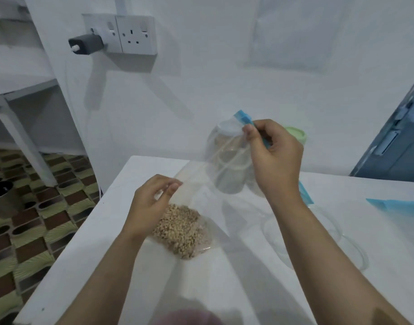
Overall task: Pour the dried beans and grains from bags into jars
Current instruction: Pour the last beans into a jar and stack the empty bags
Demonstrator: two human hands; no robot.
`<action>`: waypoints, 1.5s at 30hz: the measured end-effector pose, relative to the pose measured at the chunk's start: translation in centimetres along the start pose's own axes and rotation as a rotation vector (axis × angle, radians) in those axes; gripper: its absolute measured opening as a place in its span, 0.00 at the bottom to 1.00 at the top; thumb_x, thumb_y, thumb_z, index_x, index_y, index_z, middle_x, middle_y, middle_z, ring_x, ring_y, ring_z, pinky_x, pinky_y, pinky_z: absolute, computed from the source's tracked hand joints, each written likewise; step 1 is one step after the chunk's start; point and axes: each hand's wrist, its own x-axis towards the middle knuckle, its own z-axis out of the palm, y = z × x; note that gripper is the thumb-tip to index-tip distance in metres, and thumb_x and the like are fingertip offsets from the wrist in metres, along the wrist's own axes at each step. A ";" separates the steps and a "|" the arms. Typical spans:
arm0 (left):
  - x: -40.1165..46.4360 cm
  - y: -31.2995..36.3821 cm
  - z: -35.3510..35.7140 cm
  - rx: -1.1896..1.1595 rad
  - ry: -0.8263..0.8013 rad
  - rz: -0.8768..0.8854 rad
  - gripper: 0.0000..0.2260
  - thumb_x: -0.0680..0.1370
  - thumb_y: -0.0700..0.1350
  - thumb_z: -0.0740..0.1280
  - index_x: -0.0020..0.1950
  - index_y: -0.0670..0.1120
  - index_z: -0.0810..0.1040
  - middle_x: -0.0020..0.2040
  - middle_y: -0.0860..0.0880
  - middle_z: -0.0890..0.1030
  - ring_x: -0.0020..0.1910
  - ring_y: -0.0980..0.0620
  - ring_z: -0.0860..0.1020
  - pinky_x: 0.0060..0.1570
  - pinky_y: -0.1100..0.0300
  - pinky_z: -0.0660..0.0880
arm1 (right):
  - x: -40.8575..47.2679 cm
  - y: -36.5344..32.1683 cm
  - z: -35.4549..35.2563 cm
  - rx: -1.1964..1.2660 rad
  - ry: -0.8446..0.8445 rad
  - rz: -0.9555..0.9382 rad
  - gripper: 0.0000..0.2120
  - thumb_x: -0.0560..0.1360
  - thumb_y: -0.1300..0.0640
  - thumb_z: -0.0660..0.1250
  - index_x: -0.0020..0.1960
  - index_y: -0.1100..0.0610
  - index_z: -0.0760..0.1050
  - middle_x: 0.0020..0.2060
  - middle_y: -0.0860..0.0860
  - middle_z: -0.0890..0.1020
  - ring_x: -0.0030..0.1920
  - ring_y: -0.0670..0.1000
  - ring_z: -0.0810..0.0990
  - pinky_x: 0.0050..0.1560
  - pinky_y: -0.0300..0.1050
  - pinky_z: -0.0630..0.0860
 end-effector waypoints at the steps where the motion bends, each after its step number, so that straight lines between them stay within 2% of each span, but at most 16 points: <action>1: -0.1 -0.6 -0.1 -0.016 0.003 -0.014 0.07 0.81 0.43 0.66 0.47 0.51 0.83 0.47 0.55 0.82 0.50 0.59 0.78 0.49 0.67 0.72 | 0.0 0.0 0.0 0.002 -0.003 -0.002 0.07 0.78 0.57 0.68 0.42 0.50 0.79 0.34 0.42 0.79 0.39 0.44 0.76 0.42 0.37 0.70; 5: 1.1 -1.2 -1.2 -0.069 0.047 -0.035 0.12 0.81 0.36 0.64 0.44 0.50 0.82 0.44 0.55 0.81 0.46 0.57 0.78 0.50 0.57 0.73 | -0.1 -0.1 0.0 0.016 -0.019 -0.006 0.06 0.79 0.56 0.68 0.43 0.52 0.80 0.34 0.42 0.79 0.38 0.43 0.74 0.41 0.37 0.68; 9: 3.6 1.2 -2.7 -0.134 0.073 0.023 0.18 0.81 0.39 0.65 0.39 0.61 0.82 0.40 0.60 0.80 0.42 0.62 0.76 0.45 0.65 0.73 | 0.2 -0.3 -0.8 0.070 0.023 0.035 0.08 0.80 0.55 0.67 0.44 0.56 0.80 0.36 0.49 0.81 0.39 0.46 0.75 0.40 0.39 0.69; 12: 5.6 3.6 -3.5 -0.133 0.020 0.104 0.16 0.81 0.41 0.65 0.39 0.58 0.83 0.40 0.59 0.80 0.41 0.62 0.75 0.38 0.67 0.72 | 0.8 -0.9 -1.9 0.121 0.112 0.042 0.08 0.80 0.55 0.66 0.44 0.55 0.80 0.37 0.50 0.82 0.41 0.53 0.79 0.44 0.47 0.75; 16: 7.4 5.0 -4.2 -0.075 -0.070 0.223 0.12 0.79 0.45 0.66 0.41 0.60 0.83 0.41 0.53 0.80 0.44 0.58 0.77 0.45 0.67 0.71 | 1.8 -1.5 -2.9 0.131 0.177 0.009 0.07 0.80 0.54 0.66 0.44 0.48 0.79 0.37 0.47 0.81 0.40 0.55 0.78 0.46 0.50 0.76; 20: 7.3 3.6 -4.3 -0.015 -0.090 0.176 0.08 0.76 0.51 0.66 0.41 0.62 0.83 0.43 0.53 0.82 0.47 0.55 0.79 0.48 0.58 0.74 | 1.2 -1.1 -2.3 0.135 0.133 0.048 0.07 0.80 0.57 0.67 0.43 0.53 0.79 0.34 0.45 0.78 0.34 0.41 0.71 0.38 0.36 0.69; 23: 6.3 1.1 -4.0 0.101 -0.055 0.154 0.06 0.77 0.56 0.66 0.43 0.64 0.81 0.46 0.57 0.82 0.49 0.57 0.79 0.52 0.56 0.73 | 0.7 -0.6 -2.0 0.133 0.123 0.084 0.08 0.80 0.57 0.67 0.43 0.55 0.79 0.33 0.45 0.78 0.33 0.40 0.70 0.38 0.34 0.68; 24: 5.9 0.0 -4.0 0.179 -0.047 0.146 0.05 0.78 0.60 0.64 0.47 0.65 0.80 0.49 0.58 0.81 0.52 0.58 0.76 0.54 0.55 0.72 | 0.6 -0.5 -2.0 0.135 0.128 0.092 0.08 0.80 0.57 0.66 0.43 0.55 0.79 0.34 0.47 0.78 0.34 0.40 0.70 0.38 0.34 0.68; 27: 4.4 -3.5 -4.7 0.381 0.003 0.066 0.19 0.76 0.71 0.55 0.57 0.63 0.76 0.57 0.58 0.72 0.61 0.55 0.68 0.61 0.50 0.66 | 0.3 -0.3 -1.8 0.122 0.161 0.107 0.07 0.80 0.56 0.66 0.45 0.56 0.79 0.37 0.55 0.80 0.34 0.41 0.70 0.38 0.35 0.68; 29: 3.4 -4.5 -4.9 0.311 0.064 -0.030 0.14 0.78 0.68 0.56 0.58 0.66 0.73 0.58 0.56 0.69 0.62 0.52 0.67 0.61 0.53 0.64 | -0.1 -0.3 -1.6 0.132 0.185 0.113 0.07 0.81 0.56 0.66 0.45 0.56 0.79 0.36 0.54 0.78 0.34 0.41 0.69 0.38 0.34 0.68; 30: 2.9 -4.7 -4.7 0.261 0.083 -0.087 0.10 0.80 0.63 0.58 0.59 0.66 0.72 0.58 0.54 0.68 0.62 0.51 0.67 0.60 0.55 0.64 | -0.4 -0.3 -1.4 0.132 0.189 0.113 0.08 0.81 0.56 0.66 0.45 0.56 0.79 0.34 0.50 0.76 0.34 0.41 0.69 0.38 0.34 0.67; 32: 2.1 -4.3 -4.0 0.167 0.128 -0.186 0.14 0.79 0.59 0.60 0.64 0.60 0.71 0.54 0.51 0.70 0.56 0.52 0.70 0.55 0.58 0.66 | -0.7 -0.3 -1.2 0.125 0.189 0.108 0.08 0.81 0.56 0.66 0.45 0.57 0.78 0.33 0.42 0.74 0.34 0.40 0.70 0.38 0.32 0.66; 35: 1.5 -3.1 -3.1 -0.018 0.257 -0.327 0.22 0.76 0.61 0.64 0.65 0.52 0.69 0.46 0.51 0.75 0.47 0.54 0.74 0.46 0.59 0.68 | -0.9 -0.2 -1.2 0.117 0.189 0.101 0.07 0.81 0.56 0.65 0.46 0.56 0.79 0.33 0.41 0.75 0.35 0.40 0.71 0.39 0.31 0.66; 38: 1.5 -2.1 -2.2 -0.216 0.348 -0.383 0.18 0.77 0.55 0.69 0.64 0.54 0.70 0.50 0.54 0.80 0.52 0.64 0.75 0.52 0.59 0.67 | -1.2 0.0 -1.3 0.115 0.189 0.098 0.06 0.81 0.56 0.65 0.47 0.56 0.79 0.35 0.41 0.76 0.37 0.40 0.72 0.41 0.30 0.67; 41: 2.1 -1.6 -1.9 -0.518 0.431 -0.437 0.16 0.79 0.46 0.69 0.66 0.53 0.72 0.47 0.56 0.85 0.57 0.58 0.78 0.60 0.57 0.70 | -1.4 0.3 -1.4 0.115 0.193 0.100 0.06 0.81 0.56 0.65 0.48 0.57 0.79 0.38 0.43 0.78 0.39 0.40 0.73 0.44 0.31 0.68; 45: 2.8 -0.7 -2.4 -0.783 0.505 -0.432 0.14 0.82 0.42 0.60 0.66 0.54 0.69 0.48 0.50 0.86 0.56 0.53 0.79 0.64 0.53 0.67 | -1.4 0.7 -1.9 0.113 0.219 0.102 0.07 0.81 0.56 0.65 0.47 0.57 0.78 0.36 0.43 0.76 0.36 0.40 0.71 0.40 0.32 0.67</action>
